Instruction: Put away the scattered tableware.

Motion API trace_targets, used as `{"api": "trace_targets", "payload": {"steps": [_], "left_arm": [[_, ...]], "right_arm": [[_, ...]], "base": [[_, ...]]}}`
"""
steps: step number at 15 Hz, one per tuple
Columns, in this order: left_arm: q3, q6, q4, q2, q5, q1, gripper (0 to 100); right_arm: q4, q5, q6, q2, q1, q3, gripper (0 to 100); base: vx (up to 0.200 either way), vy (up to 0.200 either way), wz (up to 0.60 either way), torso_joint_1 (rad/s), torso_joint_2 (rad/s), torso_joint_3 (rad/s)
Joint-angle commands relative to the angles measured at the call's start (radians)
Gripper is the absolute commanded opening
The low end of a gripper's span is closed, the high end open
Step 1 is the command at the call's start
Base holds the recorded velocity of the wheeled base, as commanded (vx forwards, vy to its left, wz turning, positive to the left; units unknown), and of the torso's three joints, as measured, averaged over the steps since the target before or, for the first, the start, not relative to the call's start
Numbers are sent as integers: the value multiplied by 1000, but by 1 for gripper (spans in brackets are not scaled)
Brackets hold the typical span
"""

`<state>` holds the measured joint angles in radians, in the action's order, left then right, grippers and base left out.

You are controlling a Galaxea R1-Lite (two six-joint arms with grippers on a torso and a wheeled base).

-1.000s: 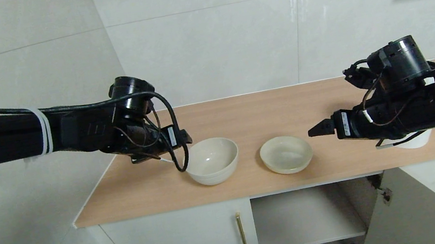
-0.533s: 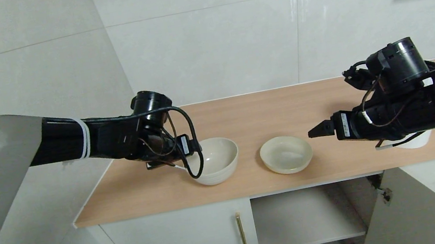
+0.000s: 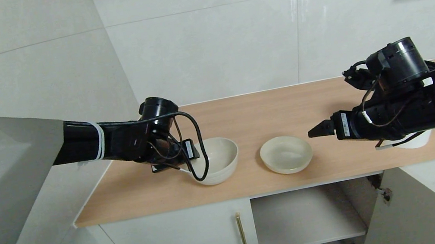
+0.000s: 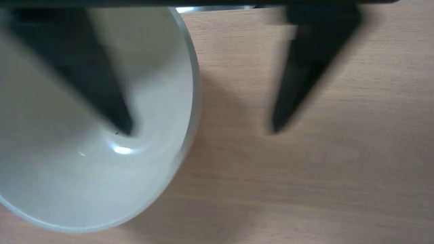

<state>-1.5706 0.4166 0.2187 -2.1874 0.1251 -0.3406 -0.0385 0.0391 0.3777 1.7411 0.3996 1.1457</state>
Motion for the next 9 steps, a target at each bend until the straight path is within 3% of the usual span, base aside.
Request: {"api": "trace_targets", "payload": {"steps": [1, 5, 7, 9], "left_arm": [[3, 1, 1, 3, 1, -3, 0], [3, 14, 1, 34, 1, -1, 0], [11, 44, 2, 98, -2, 3, 0], [29, 50, 4, 149, -4, 3, 0]], "right_arm": [[0, 1, 0, 0, 1, 3, 100], [0, -1, 0, 0, -1, 6, 100], [0, -2, -2, 14, -1, 12, 100], [-4, -27, 0, 57, 1, 34, 100]], "base": [[0, 0, 0, 0, 0, 0], [0, 0, 0, 0, 0, 0], [0, 0, 0, 0, 0, 0], [0, 0, 0, 0, 0, 0]]}}
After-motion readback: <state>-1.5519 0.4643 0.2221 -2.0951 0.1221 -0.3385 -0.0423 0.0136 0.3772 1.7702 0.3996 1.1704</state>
